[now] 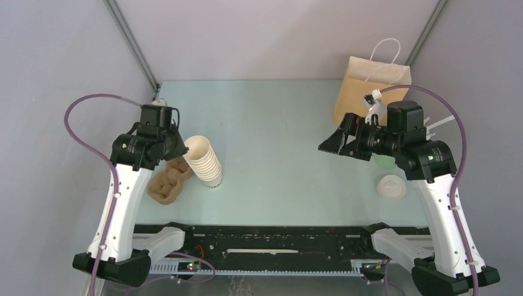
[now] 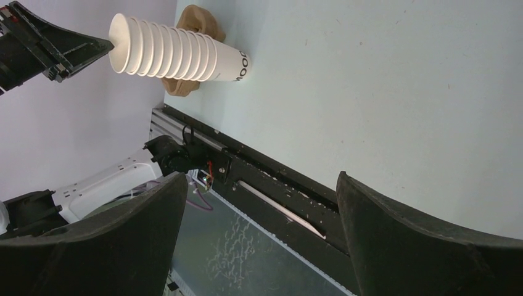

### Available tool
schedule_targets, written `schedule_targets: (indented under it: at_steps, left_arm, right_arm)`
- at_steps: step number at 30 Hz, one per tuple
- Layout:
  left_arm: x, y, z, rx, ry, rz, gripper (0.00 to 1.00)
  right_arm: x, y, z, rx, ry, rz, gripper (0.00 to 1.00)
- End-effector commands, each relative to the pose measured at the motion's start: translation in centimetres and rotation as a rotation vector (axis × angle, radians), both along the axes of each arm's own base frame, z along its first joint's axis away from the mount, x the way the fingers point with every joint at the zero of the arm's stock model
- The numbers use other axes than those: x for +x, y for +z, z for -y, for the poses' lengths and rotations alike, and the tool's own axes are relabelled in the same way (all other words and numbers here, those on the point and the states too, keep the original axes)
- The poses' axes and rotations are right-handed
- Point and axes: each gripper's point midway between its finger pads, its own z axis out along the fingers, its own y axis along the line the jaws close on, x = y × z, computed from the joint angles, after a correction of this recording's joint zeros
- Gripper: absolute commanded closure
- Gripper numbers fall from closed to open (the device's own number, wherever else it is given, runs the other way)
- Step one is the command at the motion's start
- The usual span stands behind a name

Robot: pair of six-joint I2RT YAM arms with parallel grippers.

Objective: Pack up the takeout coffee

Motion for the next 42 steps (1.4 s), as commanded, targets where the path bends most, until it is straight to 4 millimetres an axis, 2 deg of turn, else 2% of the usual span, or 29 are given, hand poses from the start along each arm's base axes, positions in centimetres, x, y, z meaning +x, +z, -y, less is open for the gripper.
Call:
schedule_targets:
  at_steps: [1, 9, 17, 31, 35, 39, 42]
  left_arm:
    - [0.8, -0.3, 0.1, 0.018, -0.014, 0.005, 0.75]
    - [1.0, -0.7, 0.3, 0.021, -0.028, -0.005, 0.82]
    - [0.7, 0.5, 0.1, 0.028, -0.026, 0.031, 1.00]
    - [0.2, 3.9, -0.4, 0.016, -0.024, 0.200, 1.00]
    - [-0.7, 6.3, -0.6, 0.008, -0.020, 0.235, 1.00]
    - [-2.3, 11.0, -0.8, 0.001, -0.044, 0.348, 1.00]
    - [-3.3, 14.6, -0.3, -0.035, -0.089, 0.459, 1.00]
  right_arm:
    - [0.0, 0.7, 0.0, 0.010, -0.007, 0.027, 0.00]
    - [-0.1, 0.4, 0.0, 0.006, -0.009, 0.020, 0.00]
    - [-0.1, 0.4, 0.0, 0.009, -0.010, 0.019, 0.00]
    - [-0.1, 0.4, -0.3, 0.015, 0.002, 0.016, 0.00]
    - [-0.2, 0.6, -0.3, 0.019, 0.003, 0.018, 0.00]
    - [-0.2, 0.6, -0.2, 0.015, -0.007, 0.018, 0.00]
    - [-0.1, 0.8, -0.2, 0.016, -0.004, 0.015, 0.00]
